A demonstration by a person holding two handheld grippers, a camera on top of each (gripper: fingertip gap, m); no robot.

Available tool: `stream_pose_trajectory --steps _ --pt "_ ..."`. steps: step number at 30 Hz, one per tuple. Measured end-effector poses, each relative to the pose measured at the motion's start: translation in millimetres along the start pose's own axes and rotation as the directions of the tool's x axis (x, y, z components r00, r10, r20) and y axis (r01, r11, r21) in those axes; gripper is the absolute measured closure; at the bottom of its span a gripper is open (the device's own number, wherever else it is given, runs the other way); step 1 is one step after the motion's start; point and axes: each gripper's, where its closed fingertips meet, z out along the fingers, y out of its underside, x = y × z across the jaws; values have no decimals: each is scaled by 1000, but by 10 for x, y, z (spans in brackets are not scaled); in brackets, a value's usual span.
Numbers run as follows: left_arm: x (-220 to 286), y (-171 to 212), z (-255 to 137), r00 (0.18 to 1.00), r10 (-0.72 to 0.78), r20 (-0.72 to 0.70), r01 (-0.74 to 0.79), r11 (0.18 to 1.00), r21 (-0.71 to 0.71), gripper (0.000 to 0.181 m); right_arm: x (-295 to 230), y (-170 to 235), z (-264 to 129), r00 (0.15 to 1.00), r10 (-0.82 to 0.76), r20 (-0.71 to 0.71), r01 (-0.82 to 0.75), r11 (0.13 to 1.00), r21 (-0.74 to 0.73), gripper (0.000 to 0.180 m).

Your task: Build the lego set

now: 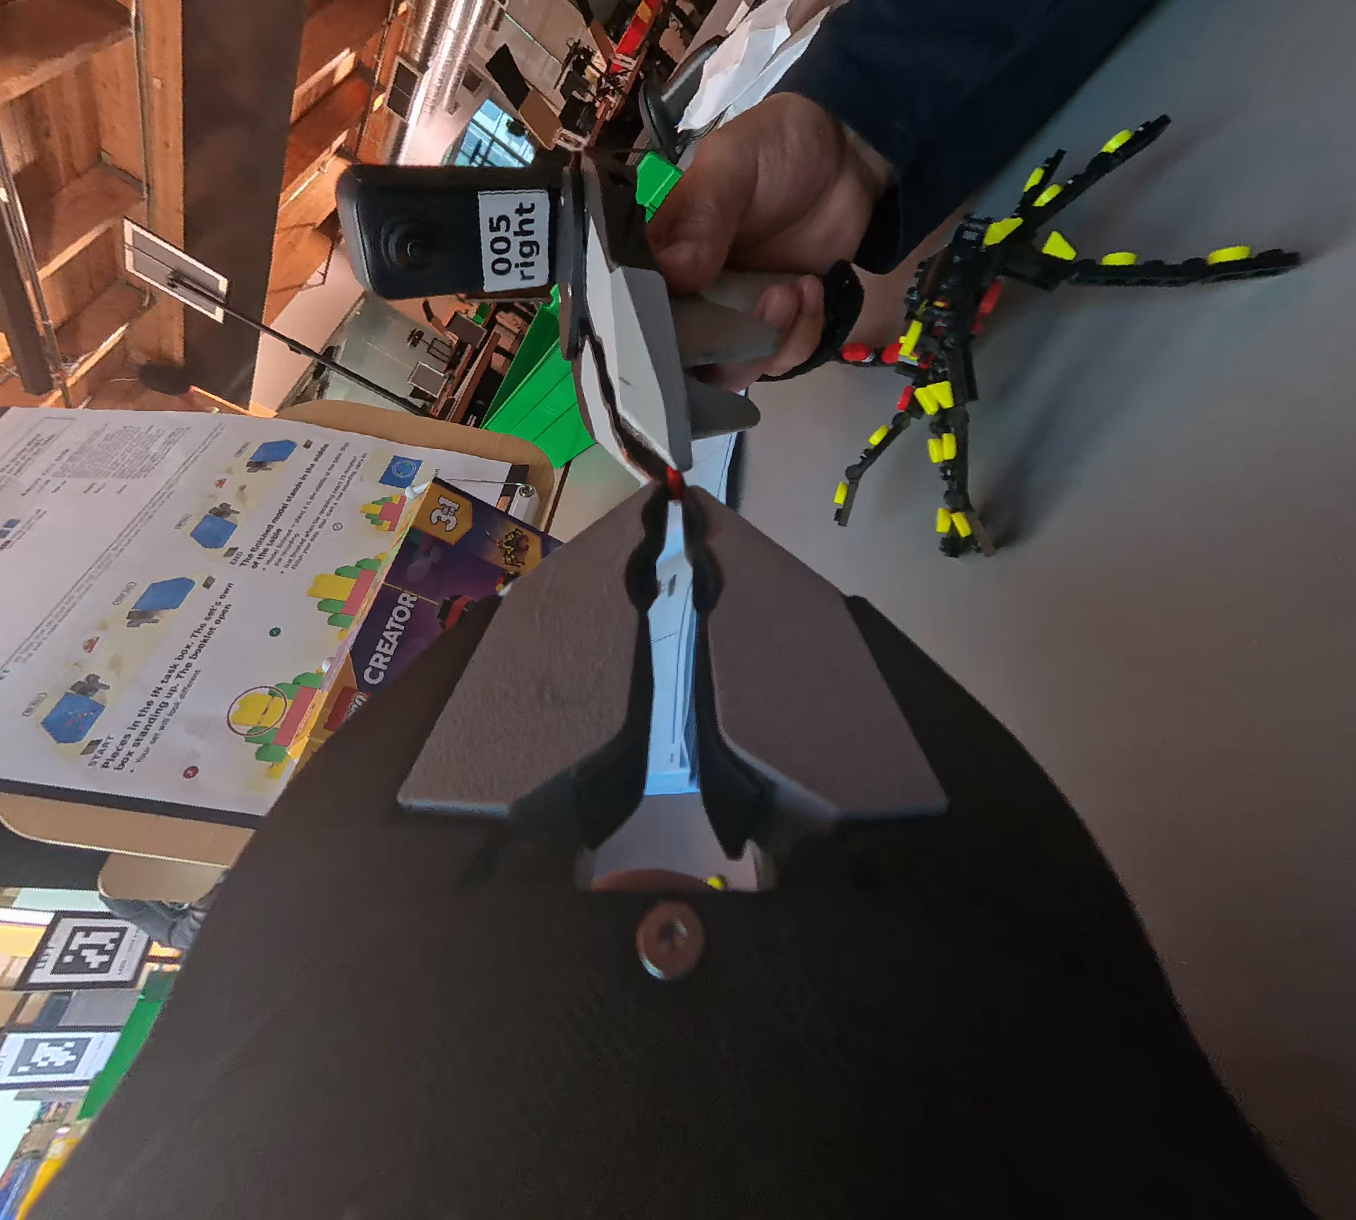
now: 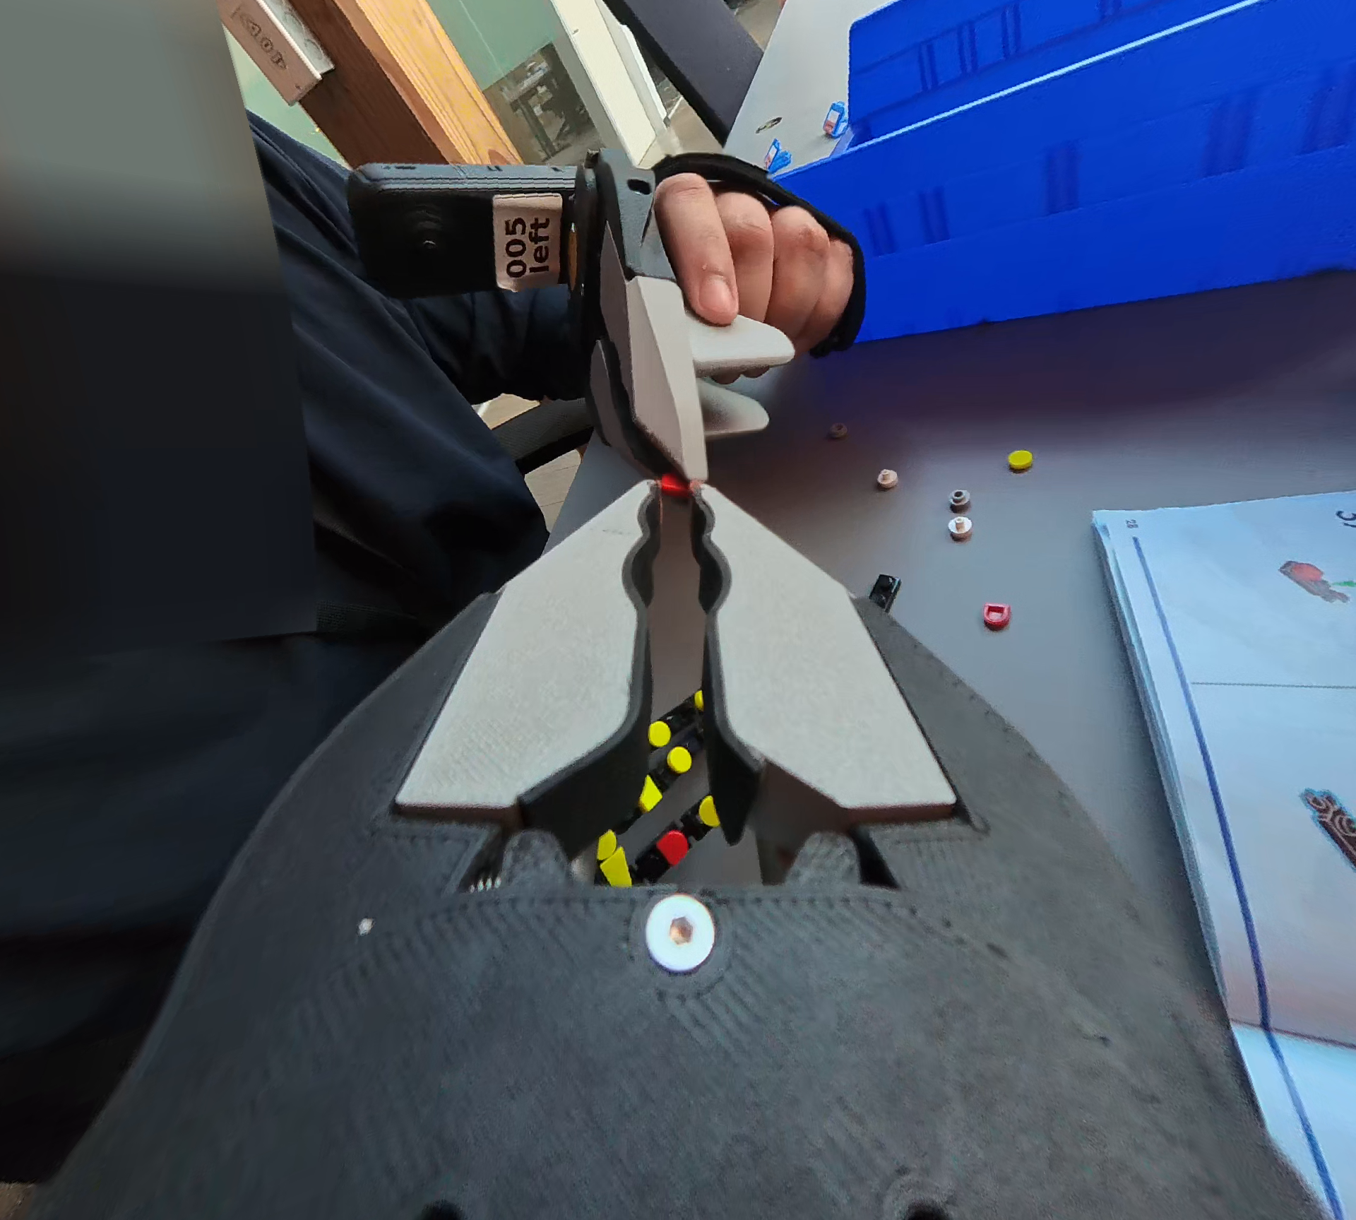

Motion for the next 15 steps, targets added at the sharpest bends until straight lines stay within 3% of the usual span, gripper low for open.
stream_pose_trajectory --steps 15 --pt "33 -16 8 1000 8 -10 -9 1000 -14 179 56 -29 -39 1000 2 -30 -1 1000 21 180"
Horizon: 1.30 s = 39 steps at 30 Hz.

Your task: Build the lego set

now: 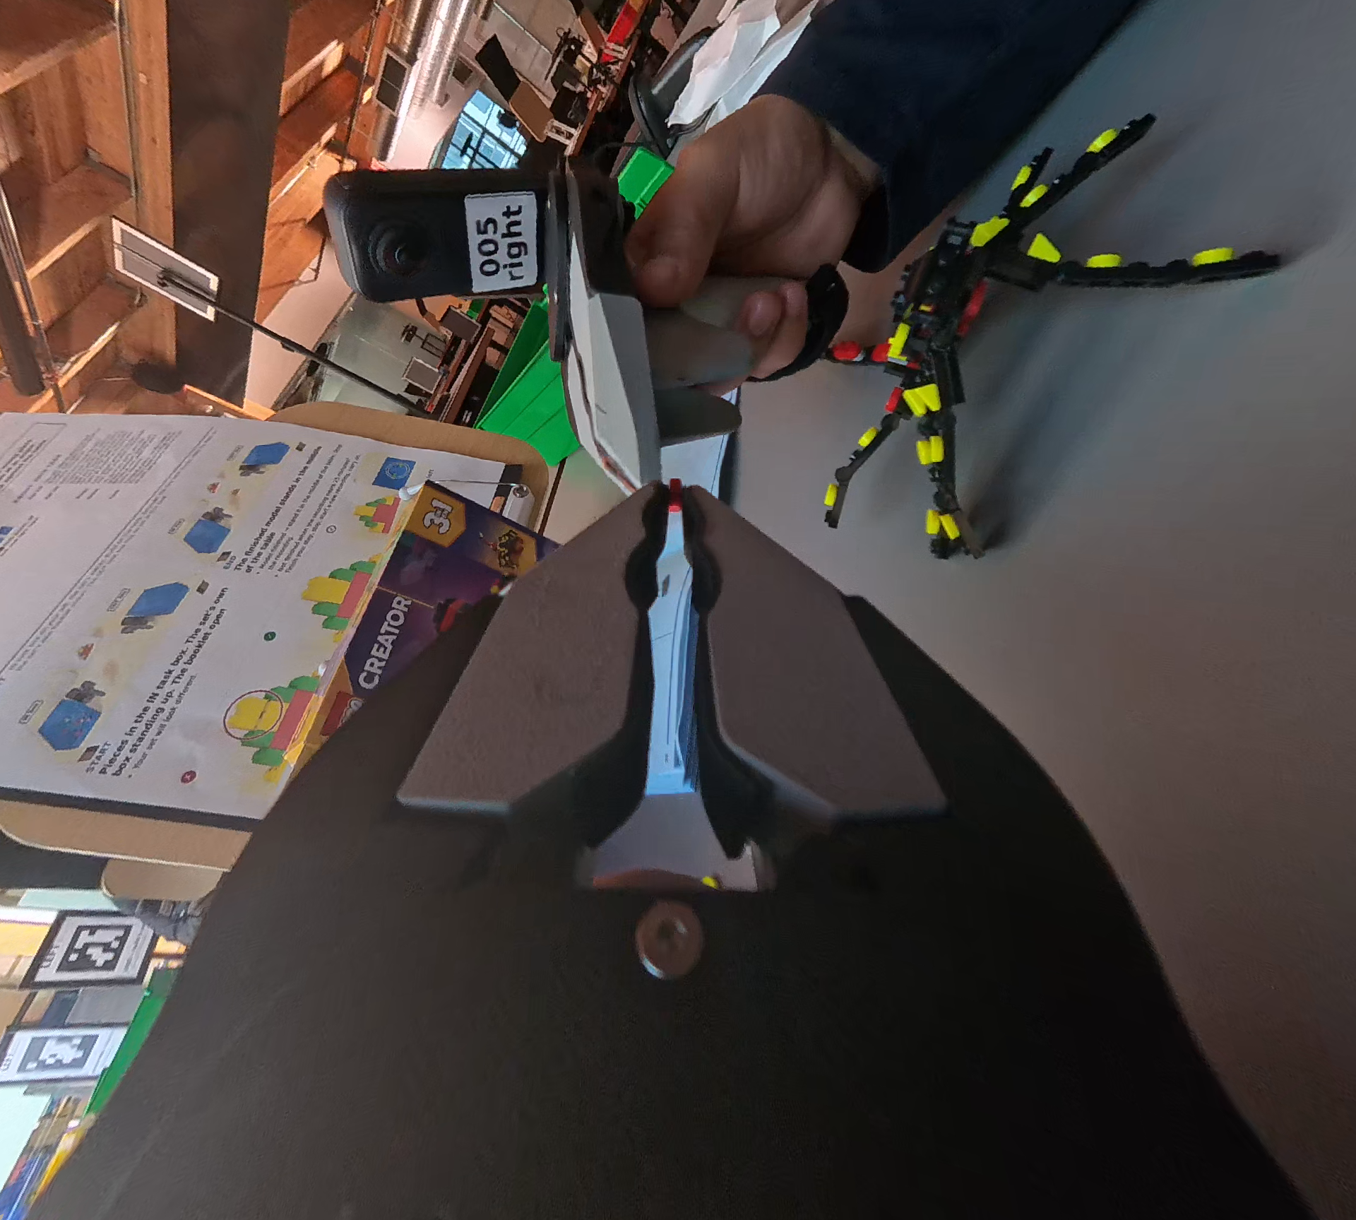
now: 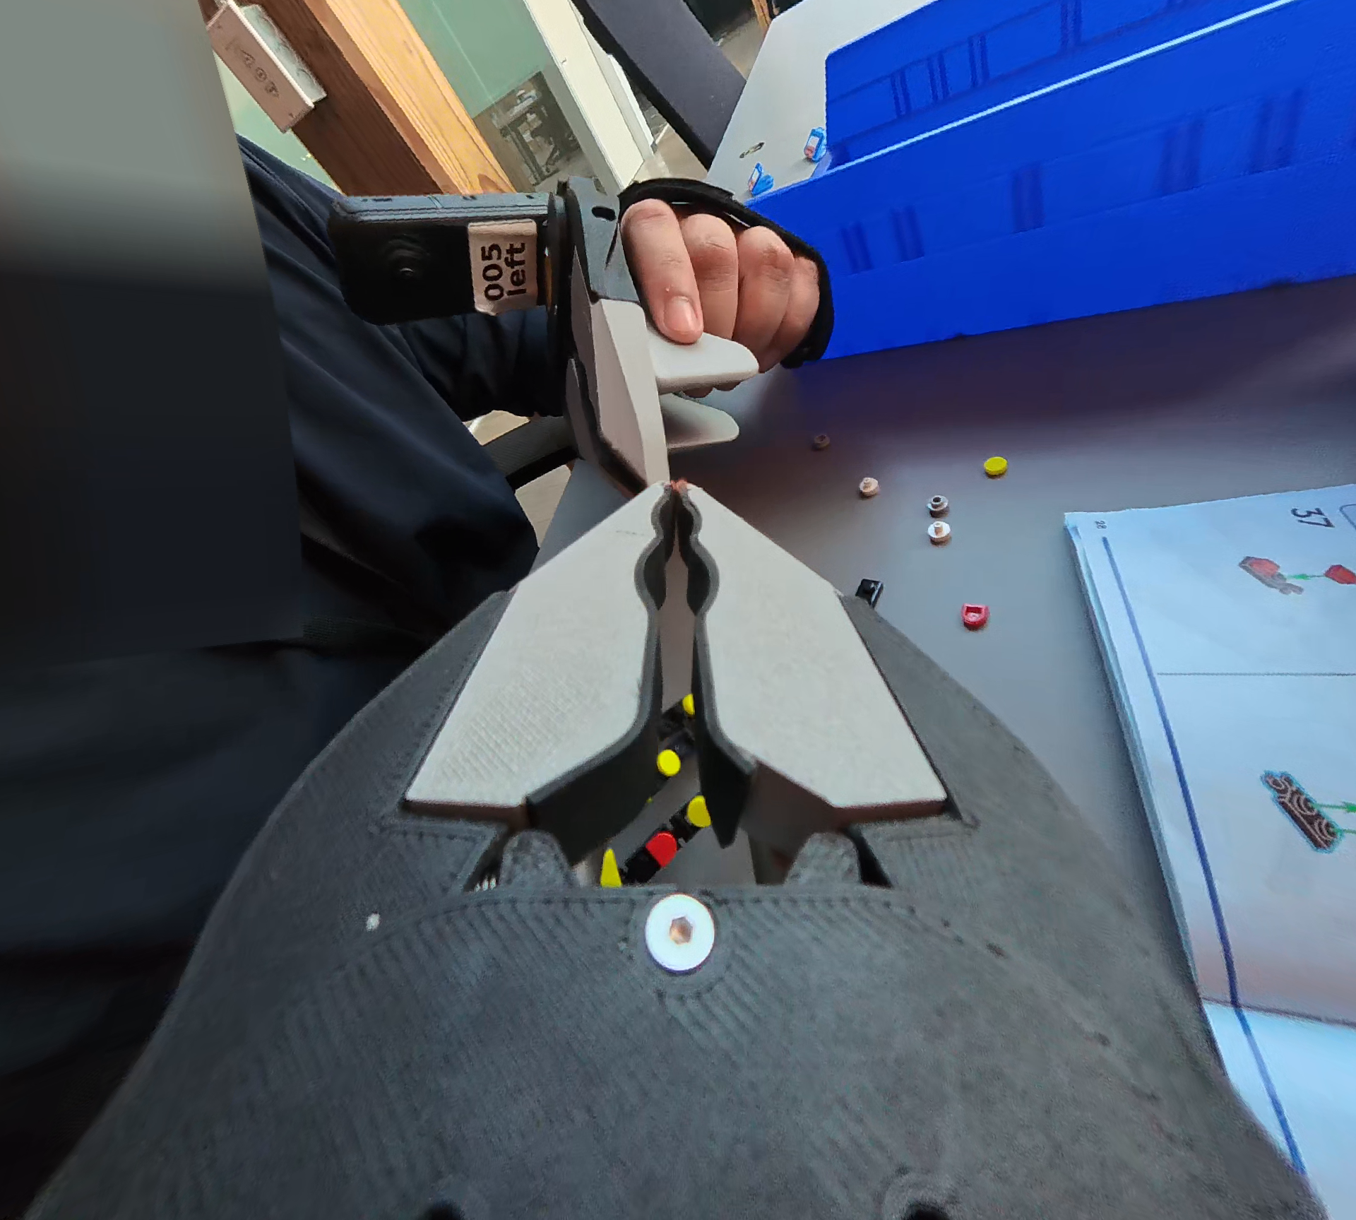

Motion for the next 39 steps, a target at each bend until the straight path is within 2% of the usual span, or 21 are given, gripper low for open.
stream_pose_trajectory --steps 3,13,39 --pt "-33 110 18 999 -34 6 34 998 -58 179 91 31 -11 998 -17 -62 16 1000 -21 180" --pt "-69 137 11 997 -78 12 79 994 -78 179 87 28 5 999 -1 -52 1 1000 -14 176" --pt "-54 48 15 993 -115 1 115 992 -47 179 123 36 37 998 4 -69 -5 1000 -14 180"
